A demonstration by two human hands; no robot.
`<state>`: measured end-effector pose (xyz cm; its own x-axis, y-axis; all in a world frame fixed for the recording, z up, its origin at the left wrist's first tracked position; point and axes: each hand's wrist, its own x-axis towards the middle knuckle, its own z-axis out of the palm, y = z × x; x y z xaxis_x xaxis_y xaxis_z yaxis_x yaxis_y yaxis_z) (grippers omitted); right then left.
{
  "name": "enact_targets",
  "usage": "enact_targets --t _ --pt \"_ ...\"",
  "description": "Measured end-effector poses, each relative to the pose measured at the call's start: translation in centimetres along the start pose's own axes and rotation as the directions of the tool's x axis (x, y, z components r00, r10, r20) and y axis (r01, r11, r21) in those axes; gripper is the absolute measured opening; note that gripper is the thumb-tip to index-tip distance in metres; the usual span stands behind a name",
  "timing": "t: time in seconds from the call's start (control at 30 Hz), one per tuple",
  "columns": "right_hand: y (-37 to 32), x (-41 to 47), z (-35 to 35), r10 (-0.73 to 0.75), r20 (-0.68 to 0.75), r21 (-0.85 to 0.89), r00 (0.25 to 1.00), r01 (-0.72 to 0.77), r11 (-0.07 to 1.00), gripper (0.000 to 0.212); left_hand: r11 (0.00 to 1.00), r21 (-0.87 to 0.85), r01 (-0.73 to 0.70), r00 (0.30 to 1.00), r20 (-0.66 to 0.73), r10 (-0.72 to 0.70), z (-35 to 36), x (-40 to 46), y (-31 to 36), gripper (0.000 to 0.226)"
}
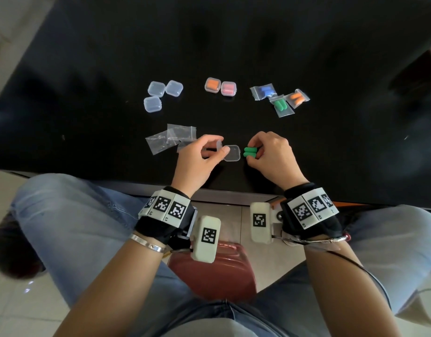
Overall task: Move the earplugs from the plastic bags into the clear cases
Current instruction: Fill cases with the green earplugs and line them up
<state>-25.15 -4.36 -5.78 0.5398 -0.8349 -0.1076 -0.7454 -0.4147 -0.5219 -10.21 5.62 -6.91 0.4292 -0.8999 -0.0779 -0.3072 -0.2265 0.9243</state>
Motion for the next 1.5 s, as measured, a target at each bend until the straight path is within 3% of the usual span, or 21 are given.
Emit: enact_targets --t 0.13,0.33,0.6,0.77,0.93,1.07,1.3,1.5 --pt "0.2 -0.1 0.0 -0.001 -0.009 0.024 1.000 0.002 1.000 0.025 0.999 0.030 -0.019 1.000 -0.005 0.019 0.0 0.1 0.2 0.029" --pt "-0.4 -0.8 -0.8 -0.041 -0.087 0.221 0.995 0.060 0.973 0.022 1.000 -0.013 -0.006 1.000 0.014 0.006 0.2 0.1 0.1 0.028" --pt "-1.5 -0.3 1.0 -0.175 -0.016 0.075 0.984 0.176 0.982 0.020 1.000 0.008 -0.024 1.000 0.020 0.024 0.4 0.2 0.0 0.030" --pt "-1.0 -0.6 0.8 -0.203 -0.051 0.134 0.978 0.208 0.969 0.025 0.999 0.027 -0.029 0.999 0.033 0.028 0.3 0.2 0.1 0.033" --pt "0.1 -1.2 0.6 0.002 -0.150 0.255 0.989 0.037 0.966 0.021 0.970 0.209 -0.122 0.992 0.055 0.113 0.7 0.5 1.2 0.035" --pt "0.6 -1.5 0.5 0.189 -0.067 0.427 0.980 -0.143 0.893 0.020 0.867 0.445 -0.224 0.972 0.161 0.169 1.9 1.5 1.8 0.042" --pt "0.5 -1.1 0.8 0.084 -0.045 0.310 0.995 -0.066 0.948 0.013 0.856 0.470 -0.215 0.973 0.175 0.149 2.9 2.1 1.3 0.043" --pt "0.4 -0.3 0.3 0.066 0.020 0.262 0.998 -0.069 0.963 0.025 0.887 0.414 -0.203 0.975 0.165 0.147 2.8 1.8 1.2 0.052"
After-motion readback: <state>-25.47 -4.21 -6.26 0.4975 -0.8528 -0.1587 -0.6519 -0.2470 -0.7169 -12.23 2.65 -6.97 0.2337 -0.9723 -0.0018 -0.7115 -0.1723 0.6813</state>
